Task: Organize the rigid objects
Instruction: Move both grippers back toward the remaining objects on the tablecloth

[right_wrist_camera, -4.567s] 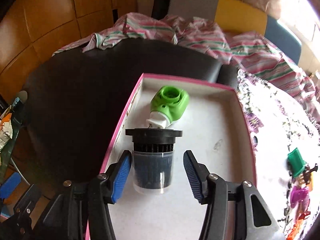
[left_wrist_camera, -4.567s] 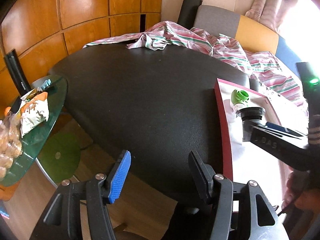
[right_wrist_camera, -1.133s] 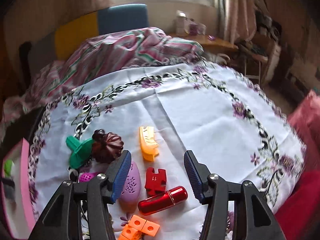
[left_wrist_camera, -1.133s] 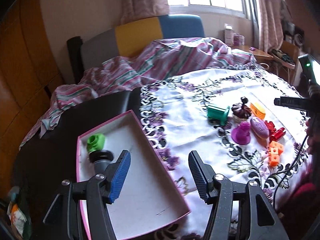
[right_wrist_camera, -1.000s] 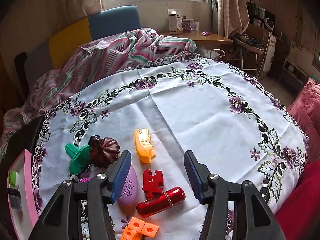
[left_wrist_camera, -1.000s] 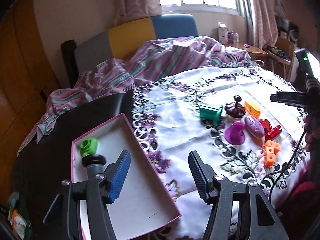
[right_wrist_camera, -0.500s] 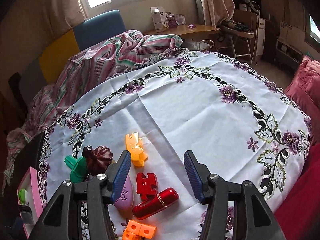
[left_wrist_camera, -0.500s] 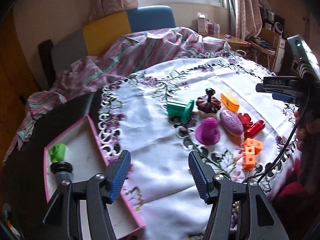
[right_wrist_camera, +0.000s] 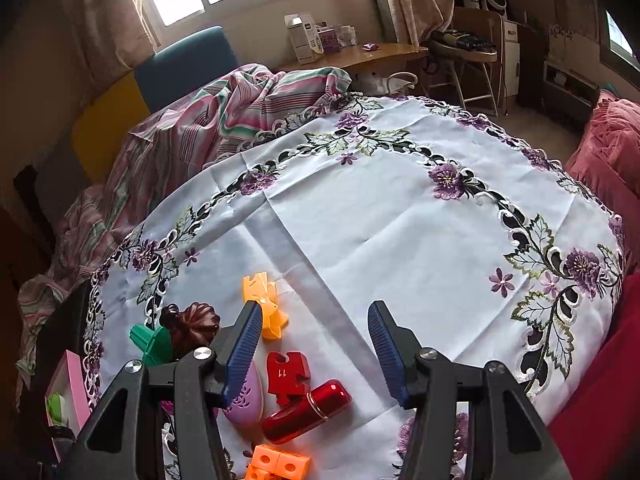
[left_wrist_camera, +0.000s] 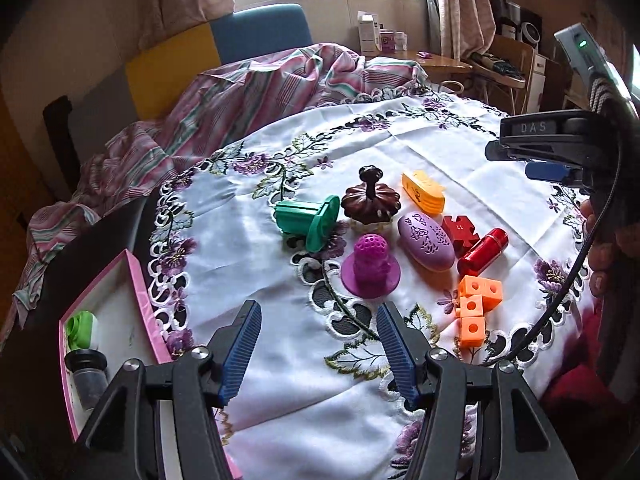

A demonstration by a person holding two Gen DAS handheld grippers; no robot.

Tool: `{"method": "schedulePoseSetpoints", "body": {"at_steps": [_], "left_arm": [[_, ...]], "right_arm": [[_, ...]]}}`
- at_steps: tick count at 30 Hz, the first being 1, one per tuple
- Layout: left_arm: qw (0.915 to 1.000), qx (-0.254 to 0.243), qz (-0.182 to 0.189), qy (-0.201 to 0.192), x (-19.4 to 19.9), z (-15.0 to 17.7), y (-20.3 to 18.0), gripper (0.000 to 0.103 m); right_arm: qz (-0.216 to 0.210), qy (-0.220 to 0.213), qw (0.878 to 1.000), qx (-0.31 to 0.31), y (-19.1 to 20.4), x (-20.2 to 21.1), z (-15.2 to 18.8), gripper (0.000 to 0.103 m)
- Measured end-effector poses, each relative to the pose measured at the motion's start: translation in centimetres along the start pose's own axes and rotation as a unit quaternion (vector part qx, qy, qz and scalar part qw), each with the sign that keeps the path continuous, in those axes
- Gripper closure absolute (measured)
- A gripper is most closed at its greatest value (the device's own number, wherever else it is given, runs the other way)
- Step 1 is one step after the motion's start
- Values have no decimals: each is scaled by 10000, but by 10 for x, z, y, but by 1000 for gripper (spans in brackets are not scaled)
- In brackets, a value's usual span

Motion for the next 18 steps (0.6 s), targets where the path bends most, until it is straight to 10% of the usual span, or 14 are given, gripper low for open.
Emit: {"method": "schedulePoseSetpoints", "body": {"at_steps": [18], "left_arm": [[9945,642,667,491,-47,-11,14,42]], "right_arm": [[-62,164,9998,93,6,-8,2,47]]}}
Point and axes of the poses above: each gripper's, at about its wrist camera, not at the fingertips, and x roughly against the way its jaws point, y to its left, z to its underside, the point moved 8 cm from there along -x, roughly the way its jaws point, and after that the axes turned 5 degrees about y, right-handed, at the moved point
